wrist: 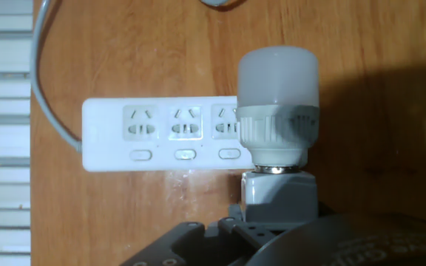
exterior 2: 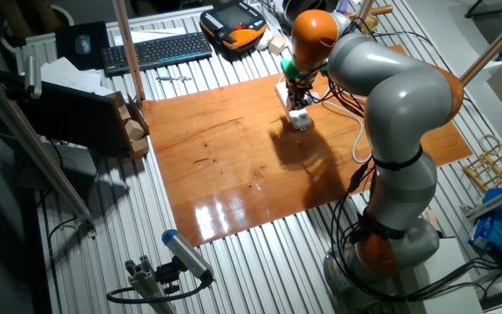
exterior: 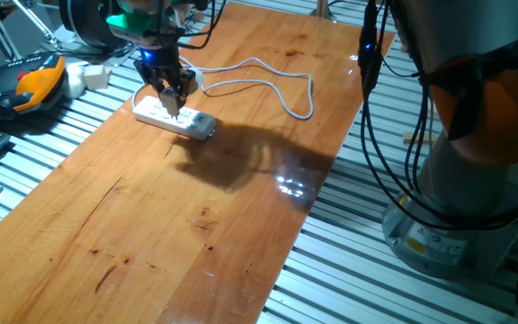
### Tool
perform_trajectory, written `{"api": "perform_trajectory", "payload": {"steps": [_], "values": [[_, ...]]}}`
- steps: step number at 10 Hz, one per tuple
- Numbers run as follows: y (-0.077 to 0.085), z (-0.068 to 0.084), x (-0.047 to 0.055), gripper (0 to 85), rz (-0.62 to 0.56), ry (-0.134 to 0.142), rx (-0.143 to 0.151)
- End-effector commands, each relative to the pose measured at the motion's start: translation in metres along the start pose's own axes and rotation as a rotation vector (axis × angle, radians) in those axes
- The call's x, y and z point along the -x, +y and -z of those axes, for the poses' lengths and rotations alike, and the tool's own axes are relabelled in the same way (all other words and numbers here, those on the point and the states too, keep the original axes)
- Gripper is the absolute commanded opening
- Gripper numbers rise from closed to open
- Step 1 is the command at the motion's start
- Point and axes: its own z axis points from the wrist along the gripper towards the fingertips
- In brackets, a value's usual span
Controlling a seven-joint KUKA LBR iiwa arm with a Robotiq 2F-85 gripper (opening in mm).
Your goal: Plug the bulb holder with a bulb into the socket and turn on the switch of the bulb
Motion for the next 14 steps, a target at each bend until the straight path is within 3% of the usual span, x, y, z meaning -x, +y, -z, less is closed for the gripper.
{"api": "perform_trajectory", "payload": {"steps": [1,3,4,7,9,14], "values": [[0.001,-0.003,0.005,0.0,-0.012,-0.005,0.004],[0.004,-0.004,0.02,0.0,0.006,-0.014,0.02],[0.007,-0.002,0.028,0.0,0.013,-0.002,0.021],[0.013,-0.003,0.047,0.0,-0.006,-0.012,0.018],[0.014,-0.011,0.053,0.0,-0.02,-0.021,0.029],[0.019,-0.025,0.061,0.0,-0.023,-0.013,0.043]]}}
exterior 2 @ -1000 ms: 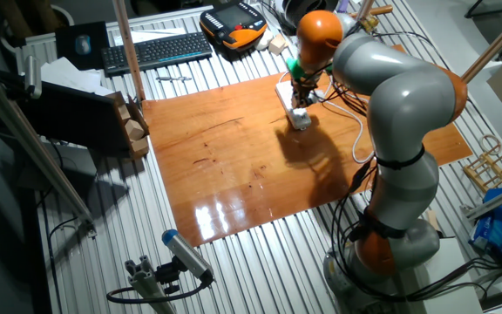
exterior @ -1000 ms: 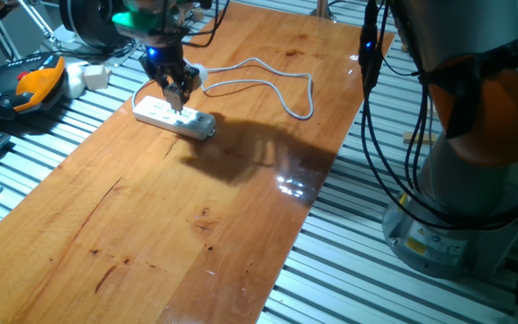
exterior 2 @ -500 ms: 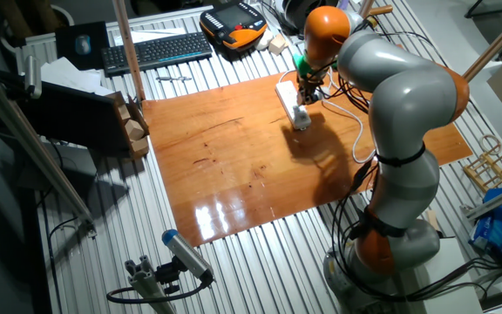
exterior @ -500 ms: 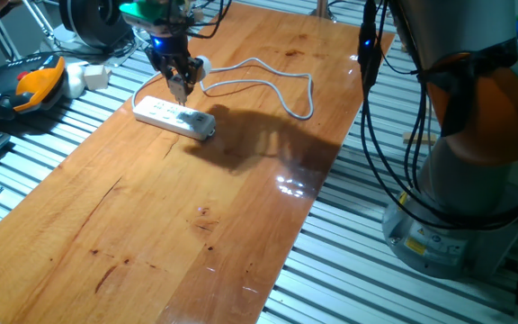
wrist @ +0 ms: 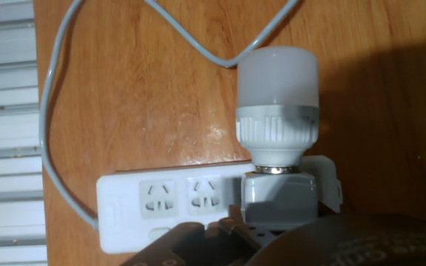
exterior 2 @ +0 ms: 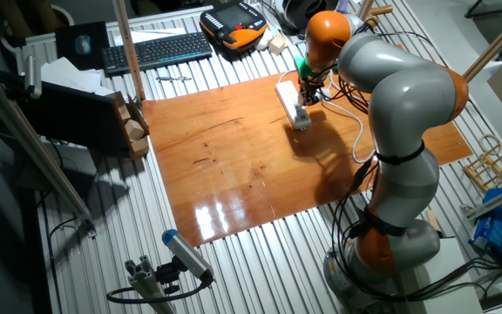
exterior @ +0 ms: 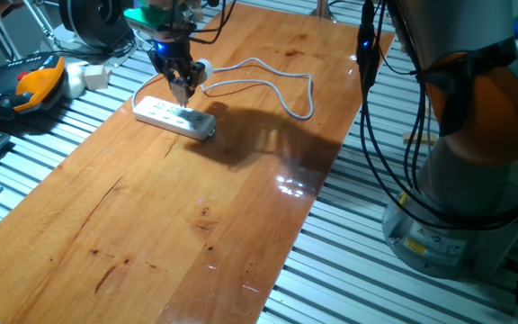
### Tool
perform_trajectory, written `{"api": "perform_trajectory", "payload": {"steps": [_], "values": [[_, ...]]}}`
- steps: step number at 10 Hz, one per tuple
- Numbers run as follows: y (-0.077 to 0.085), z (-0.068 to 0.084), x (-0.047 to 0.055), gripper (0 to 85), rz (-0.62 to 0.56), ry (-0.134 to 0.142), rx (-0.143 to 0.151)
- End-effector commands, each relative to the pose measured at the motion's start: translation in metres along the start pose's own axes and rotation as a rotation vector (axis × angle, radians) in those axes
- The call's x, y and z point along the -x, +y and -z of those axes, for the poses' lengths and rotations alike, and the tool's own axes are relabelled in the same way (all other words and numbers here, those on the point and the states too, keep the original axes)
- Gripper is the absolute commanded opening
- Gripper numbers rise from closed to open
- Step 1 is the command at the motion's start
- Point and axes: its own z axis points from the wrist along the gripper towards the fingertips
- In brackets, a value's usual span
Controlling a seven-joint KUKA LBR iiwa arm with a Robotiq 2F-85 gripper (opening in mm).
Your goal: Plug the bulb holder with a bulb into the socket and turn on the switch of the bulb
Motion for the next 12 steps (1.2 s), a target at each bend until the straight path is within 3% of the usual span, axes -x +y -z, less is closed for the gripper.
{"api": "perform_trajectory", "payload": {"steps": [1,12], "values": [[0.0,-0.001,0.001,0.0,0.002,0.001,0.001],[0.002,-0.022,0.001,0.0,0.011,0.018,-0.001]]}}
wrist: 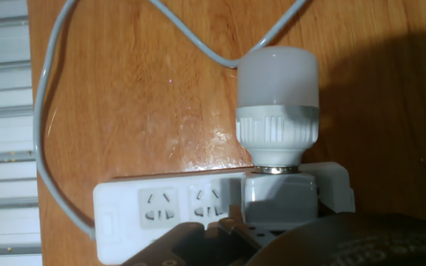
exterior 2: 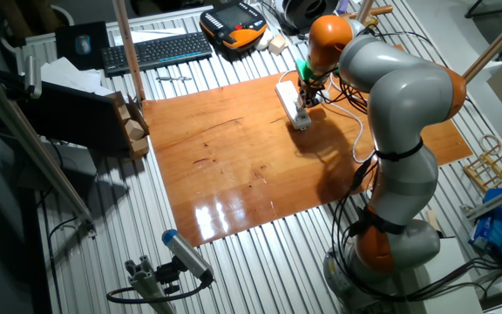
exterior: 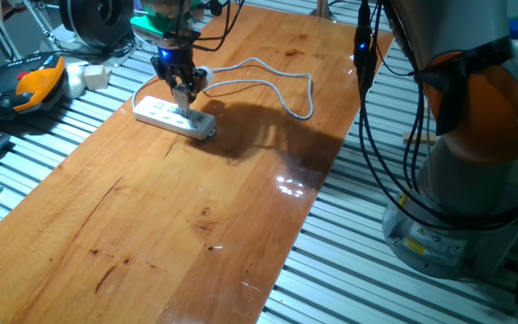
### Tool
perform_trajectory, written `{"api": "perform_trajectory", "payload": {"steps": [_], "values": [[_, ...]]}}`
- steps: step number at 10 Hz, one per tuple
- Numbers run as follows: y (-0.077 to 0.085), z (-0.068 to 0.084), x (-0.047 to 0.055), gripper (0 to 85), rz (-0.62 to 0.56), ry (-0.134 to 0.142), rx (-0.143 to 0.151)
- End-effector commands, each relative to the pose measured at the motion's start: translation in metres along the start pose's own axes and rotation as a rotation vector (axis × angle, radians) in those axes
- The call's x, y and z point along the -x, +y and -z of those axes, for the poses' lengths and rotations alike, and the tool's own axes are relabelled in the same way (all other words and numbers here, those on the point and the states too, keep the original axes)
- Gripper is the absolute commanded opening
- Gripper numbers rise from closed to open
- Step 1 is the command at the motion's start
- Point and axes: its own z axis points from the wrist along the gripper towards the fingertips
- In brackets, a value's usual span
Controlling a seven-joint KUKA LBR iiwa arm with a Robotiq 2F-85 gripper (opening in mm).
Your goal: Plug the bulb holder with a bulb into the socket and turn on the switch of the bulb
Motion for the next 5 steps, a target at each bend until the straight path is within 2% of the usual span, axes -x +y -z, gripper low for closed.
{"api": "perform_trajectory", "payload": {"steps": [1,5], "values": [[0.0003,-0.001,0.0001,0.0,0.0,0.0,0.002],[0.0001,-0.007,0.0028,0.0,0.009,0.002,0.006]]}}
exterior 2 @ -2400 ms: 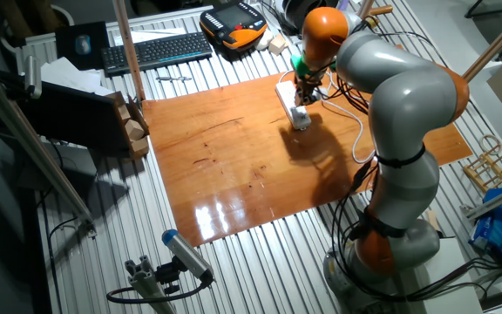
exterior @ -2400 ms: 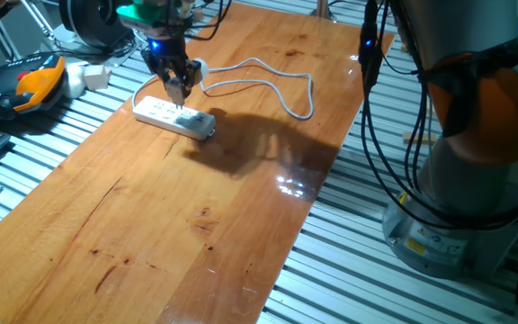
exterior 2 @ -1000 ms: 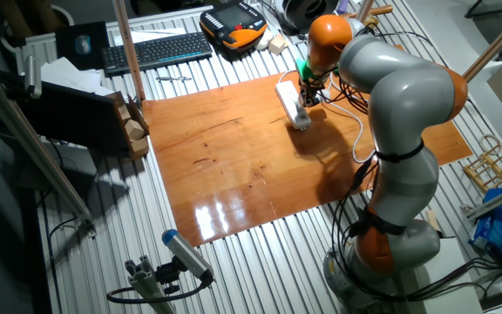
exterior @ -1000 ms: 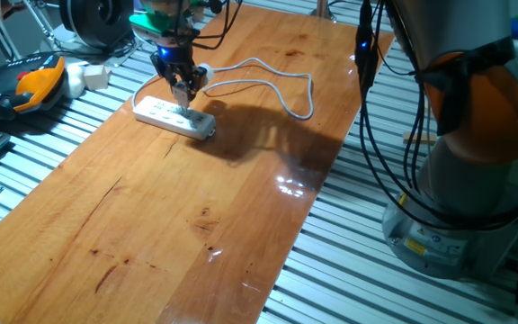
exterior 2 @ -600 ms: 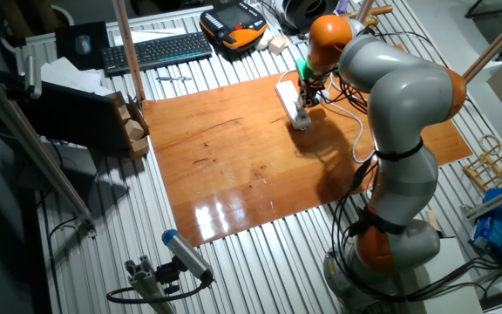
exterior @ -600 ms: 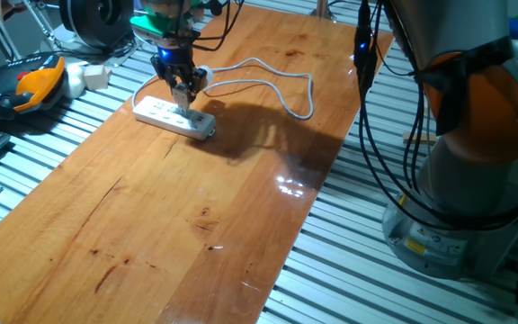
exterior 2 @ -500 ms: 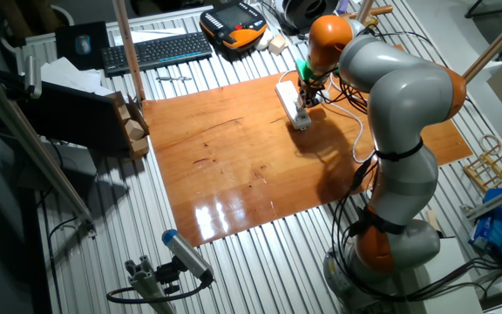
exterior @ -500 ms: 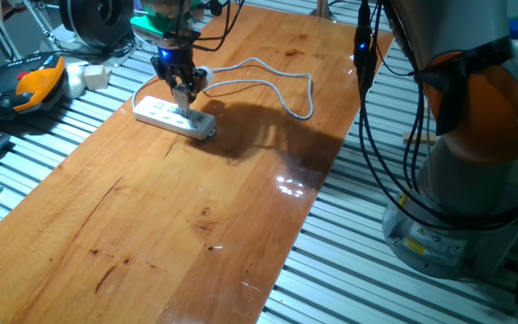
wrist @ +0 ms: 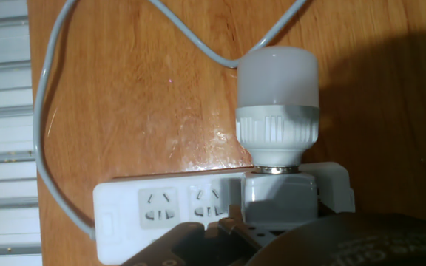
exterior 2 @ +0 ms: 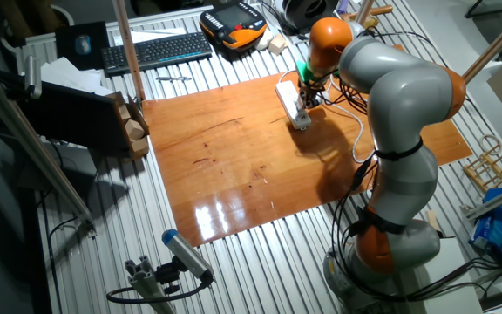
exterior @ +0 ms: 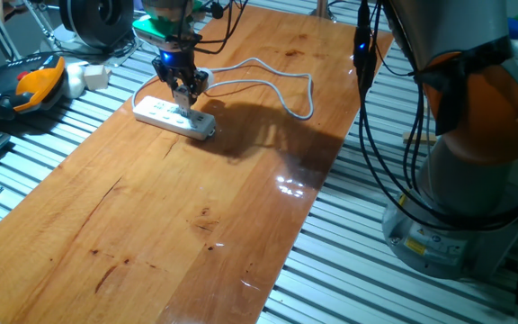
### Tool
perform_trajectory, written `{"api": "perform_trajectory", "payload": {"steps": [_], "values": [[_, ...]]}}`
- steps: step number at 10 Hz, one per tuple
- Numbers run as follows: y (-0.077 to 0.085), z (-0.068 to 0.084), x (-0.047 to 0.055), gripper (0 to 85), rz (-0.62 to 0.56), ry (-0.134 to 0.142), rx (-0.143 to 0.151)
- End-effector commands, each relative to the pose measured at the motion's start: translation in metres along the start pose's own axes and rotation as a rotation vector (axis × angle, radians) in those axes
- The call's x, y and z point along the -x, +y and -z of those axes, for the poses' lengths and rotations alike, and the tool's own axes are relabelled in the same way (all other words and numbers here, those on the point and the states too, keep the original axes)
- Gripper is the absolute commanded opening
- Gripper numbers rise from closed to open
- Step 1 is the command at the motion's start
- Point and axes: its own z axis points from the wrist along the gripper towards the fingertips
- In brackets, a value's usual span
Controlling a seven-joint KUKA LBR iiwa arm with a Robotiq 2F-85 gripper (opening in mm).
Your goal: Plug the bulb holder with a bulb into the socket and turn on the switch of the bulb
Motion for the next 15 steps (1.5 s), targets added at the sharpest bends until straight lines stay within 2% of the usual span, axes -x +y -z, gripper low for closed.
{"api": "perform_trajectory", "payload": {"steps": [1,15], "values": [[0.0001,-0.001,0.0001,0.0,0.0,0.0,0.001],[0.0016,-0.0033,-0.0008,0.0,0.038,0.003,-0.004]]}}
